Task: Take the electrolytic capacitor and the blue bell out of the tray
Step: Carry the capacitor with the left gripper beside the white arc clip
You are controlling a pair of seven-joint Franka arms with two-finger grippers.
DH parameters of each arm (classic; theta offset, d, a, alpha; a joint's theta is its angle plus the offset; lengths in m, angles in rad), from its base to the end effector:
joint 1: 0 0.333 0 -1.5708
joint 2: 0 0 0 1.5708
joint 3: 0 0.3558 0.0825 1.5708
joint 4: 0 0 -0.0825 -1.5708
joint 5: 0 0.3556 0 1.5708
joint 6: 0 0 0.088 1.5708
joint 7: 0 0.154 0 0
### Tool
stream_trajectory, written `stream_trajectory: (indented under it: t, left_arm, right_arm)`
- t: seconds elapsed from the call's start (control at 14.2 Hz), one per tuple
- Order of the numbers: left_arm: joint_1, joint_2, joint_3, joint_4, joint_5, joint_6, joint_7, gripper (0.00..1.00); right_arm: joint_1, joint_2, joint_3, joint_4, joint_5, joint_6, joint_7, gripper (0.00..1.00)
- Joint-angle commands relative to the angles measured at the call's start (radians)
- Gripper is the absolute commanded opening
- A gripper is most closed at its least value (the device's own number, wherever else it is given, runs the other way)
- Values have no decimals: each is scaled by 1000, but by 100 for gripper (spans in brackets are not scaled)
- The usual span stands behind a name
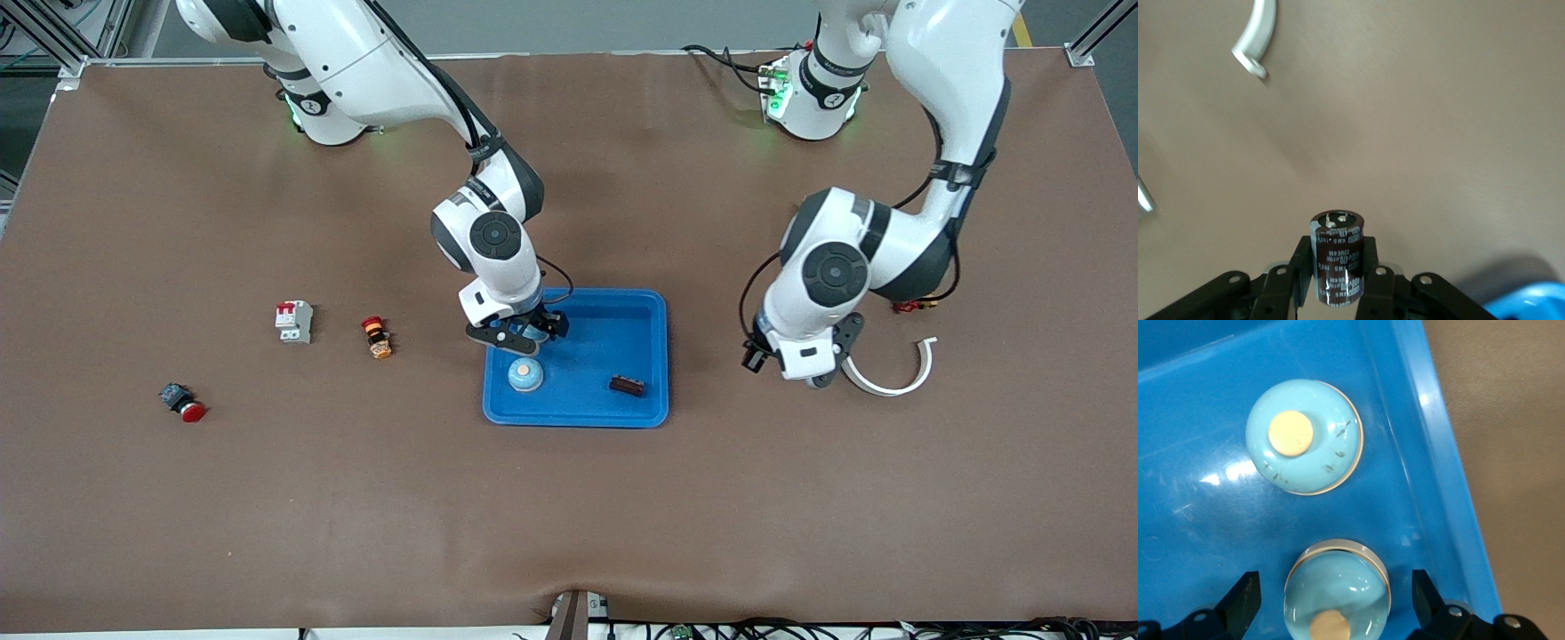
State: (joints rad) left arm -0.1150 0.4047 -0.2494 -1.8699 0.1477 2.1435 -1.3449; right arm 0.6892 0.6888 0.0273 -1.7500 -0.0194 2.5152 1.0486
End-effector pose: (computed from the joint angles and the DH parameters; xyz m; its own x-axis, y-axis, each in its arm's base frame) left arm 0.5757 -0.1972 0.3027 0.6158 0.7878 -0.0097 0.7818 -0.6126 -0.1165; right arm 0.5158 0.4464 0.1905 0.9471 -0.3190 0.0341 -0.3162 -0.9462 -0.0689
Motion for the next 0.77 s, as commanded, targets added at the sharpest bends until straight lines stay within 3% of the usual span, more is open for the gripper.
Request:
stream_trajectory:
  t: [0.0, 0.14, 0.21, 0.42, 0.56, 0.7]
  left_arm:
    - [78, -70, -8, -90, 9, -23, 186, 0]
    - [142, -81, -8, -118, 13, -22, 329, 0]
    - [174, -86, -8, -129, 13, -23, 392, 0]
    - [247, -92, -8, -149, 18, -22, 587, 0]
    - [290, -84, -8, -150, 18, -23, 731, 0]
    - [333, -76, -7, -158, 18, -16, 879, 0]
  right_arm:
    - [16, 20, -12, 27, -20, 8, 37, 100]
    - [16, 21, -12, 29, -20, 10, 47, 95]
    - [16, 21, -12, 29, -25, 10, 47, 80]
    - [16, 23, -10, 30, -40, 5, 48, 22]
    - [20, 21, -12, 27, -51, 4, 48, 21]
    - [24, 21, -10, 29, -59, 2, 53, 0]
